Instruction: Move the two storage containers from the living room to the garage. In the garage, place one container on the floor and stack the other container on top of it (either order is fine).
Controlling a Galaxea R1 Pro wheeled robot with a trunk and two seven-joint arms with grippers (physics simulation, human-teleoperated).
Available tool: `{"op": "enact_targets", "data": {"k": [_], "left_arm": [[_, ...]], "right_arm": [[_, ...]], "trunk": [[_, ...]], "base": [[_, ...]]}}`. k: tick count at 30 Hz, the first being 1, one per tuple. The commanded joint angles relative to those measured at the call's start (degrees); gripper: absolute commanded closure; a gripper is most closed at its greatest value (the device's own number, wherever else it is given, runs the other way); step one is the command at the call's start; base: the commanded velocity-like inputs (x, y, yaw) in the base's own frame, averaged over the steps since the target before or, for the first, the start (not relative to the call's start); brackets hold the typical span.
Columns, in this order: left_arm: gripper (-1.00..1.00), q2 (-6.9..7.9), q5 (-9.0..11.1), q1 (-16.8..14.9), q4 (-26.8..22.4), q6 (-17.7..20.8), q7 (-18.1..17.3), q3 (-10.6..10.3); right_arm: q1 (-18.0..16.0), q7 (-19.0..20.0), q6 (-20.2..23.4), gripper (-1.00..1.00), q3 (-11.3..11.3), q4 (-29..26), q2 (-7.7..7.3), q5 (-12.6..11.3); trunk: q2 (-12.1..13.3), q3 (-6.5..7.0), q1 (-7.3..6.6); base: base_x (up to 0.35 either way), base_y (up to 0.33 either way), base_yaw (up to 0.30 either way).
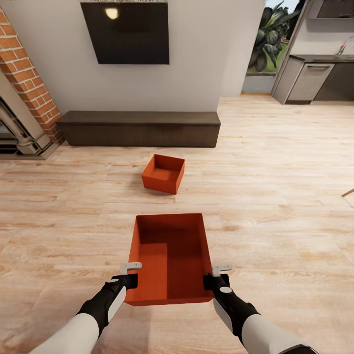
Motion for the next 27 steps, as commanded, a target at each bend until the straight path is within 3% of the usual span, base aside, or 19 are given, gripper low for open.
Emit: {"op": "enact_targets", "data": {"k": [1, 27], "left_arm": [[1.0, 0.03, -0.7, 0.0, -0.2, 0.4, 0.7, 0.2], [1.0, 0.16, -0.7, 0.0, -0.3, 0.4, 0.7, 0.2]], "right_arm": [[-0.1, -0.6, -0.3, 1.0, -0.4, 0.1, -0.04, -0.5], [-0.1, -0.6, -0.1, 1.0, -0.1, 0.1, -0.03, -0.5]], "trunk": [[0.0, 0.05, 0.0], [0.0, 2.38, 0.0]], "base": [[0.0, 0.0, 0.0], [0.0, 0.0, 0.0]]}}
